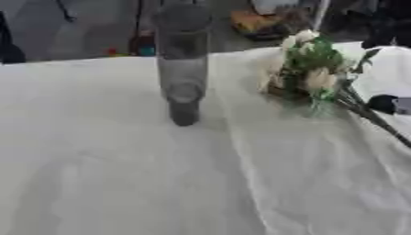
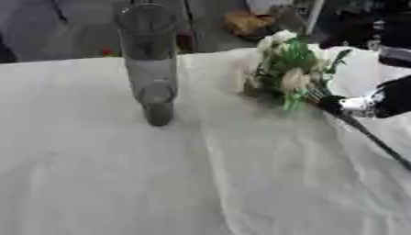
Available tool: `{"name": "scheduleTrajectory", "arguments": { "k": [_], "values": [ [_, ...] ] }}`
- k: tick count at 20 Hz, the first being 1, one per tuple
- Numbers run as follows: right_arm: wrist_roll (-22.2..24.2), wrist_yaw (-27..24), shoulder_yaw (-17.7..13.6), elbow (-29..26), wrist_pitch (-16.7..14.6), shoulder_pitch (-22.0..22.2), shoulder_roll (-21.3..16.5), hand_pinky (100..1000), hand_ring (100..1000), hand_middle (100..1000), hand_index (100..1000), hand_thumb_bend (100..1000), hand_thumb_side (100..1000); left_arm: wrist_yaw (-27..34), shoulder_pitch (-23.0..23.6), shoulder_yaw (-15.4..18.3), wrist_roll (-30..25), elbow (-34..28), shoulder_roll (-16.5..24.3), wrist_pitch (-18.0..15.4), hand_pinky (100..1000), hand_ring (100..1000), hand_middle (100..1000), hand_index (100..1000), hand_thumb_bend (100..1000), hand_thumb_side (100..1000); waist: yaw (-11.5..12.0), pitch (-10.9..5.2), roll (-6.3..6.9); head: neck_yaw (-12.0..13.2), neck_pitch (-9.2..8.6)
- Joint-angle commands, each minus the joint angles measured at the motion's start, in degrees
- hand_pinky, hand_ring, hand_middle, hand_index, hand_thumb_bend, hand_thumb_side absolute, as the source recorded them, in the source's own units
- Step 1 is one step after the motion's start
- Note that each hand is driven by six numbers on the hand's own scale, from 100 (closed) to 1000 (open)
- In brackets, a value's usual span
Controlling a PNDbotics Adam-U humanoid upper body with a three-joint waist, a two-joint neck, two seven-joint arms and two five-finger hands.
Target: Arrange flowers into the vase.
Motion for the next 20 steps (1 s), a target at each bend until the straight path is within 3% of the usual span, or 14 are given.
{"name": "scheduleTrajectory", "arguments": {
  "k": [1,10,12,16,20],
  "values": [
    [-0.16,1.46,-0.13,1.0,1.54,-1.29,-2.88,739,939,888,970,433,1000,0.07,-0.54,0.16,-0.12,-0.75,0.65,-0.03,757,676,753,871,174,841,-0.04,-1.11,-0.14,0.16,0.44],
    [0.86,3.22,2.06,7.62,1.45,-5.05,-2.7,730,938,875,930,472,1000,0.48,-0.55,0.15,-0.17,-0.75,0.7,0.13,757,675,750,870,175,840,0.26,-1.43,-0.35,0.27,0.54],
    [1.19,3.0,2.31,8.35,1.1,-5.42,-2.59,733,943,878,930,504,1000,0.5,-0.56,0.15,-0.16,-0.75,0.7,0.17,757,675,750,870,175,841,0.25,-1.41,-0.39,0.33,0.57],
    [3.05,1.26,3.02,10.77,0.54,-6.75,-2.06,742,960,880,941,486,1000,0.58,-0.57,0.08,-0.15,-0.75,0.69,0.28,757,675,749,869,177,840,0.29,-1.54,-0.49,0.41,0.85],
    [8.02,-2.66,4.52,16.99,-0.08,-10.08,-0.82,735,964,877,975,443,892,0.9,-0.49,0.0,-0.16,-0.75,0.82,0.41,756,675,748,869,181,835,0.39,-2.02,-0.66,0.52,1.64]
  ]
}}
